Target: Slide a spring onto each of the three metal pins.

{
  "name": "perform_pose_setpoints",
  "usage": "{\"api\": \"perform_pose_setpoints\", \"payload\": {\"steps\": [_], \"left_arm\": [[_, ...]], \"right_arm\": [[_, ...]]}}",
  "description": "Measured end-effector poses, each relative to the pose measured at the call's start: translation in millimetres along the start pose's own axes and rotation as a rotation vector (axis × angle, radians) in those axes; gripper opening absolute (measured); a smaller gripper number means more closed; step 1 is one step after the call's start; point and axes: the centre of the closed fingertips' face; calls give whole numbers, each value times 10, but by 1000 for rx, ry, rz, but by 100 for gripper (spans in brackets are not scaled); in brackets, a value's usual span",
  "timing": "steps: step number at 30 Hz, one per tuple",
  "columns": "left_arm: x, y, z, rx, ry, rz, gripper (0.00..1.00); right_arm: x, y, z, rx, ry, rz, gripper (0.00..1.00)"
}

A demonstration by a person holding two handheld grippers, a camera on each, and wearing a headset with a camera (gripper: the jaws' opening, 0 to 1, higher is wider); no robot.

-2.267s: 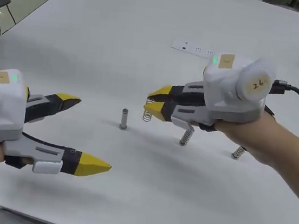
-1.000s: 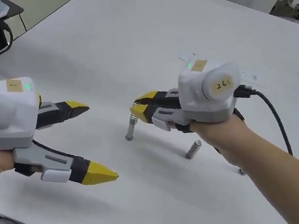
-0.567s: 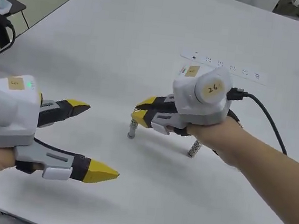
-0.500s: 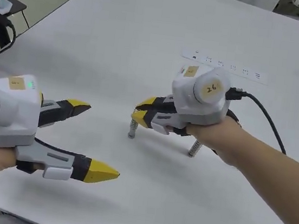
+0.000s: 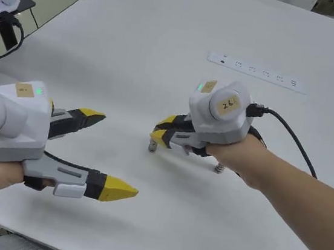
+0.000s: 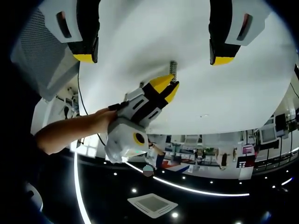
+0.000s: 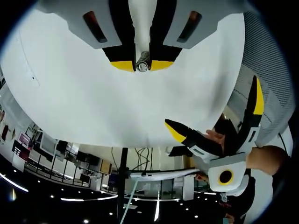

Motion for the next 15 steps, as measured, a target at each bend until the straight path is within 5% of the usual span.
{"api": "perform_pose_setpoints", "payload": {"steps": [15], "left_arm": [[-27,51,-5,-7,-6,2,96]], "right_arm": [[60,64,-45,-47,5,-35,14]]}}
Point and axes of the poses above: the centre of the closed fingertips' face, and the gripper's own axes: x roughly backward along the fingers, z roughly to its left, y roughly out of its top, and after that the axes turned 13 degrees about z, right-handed
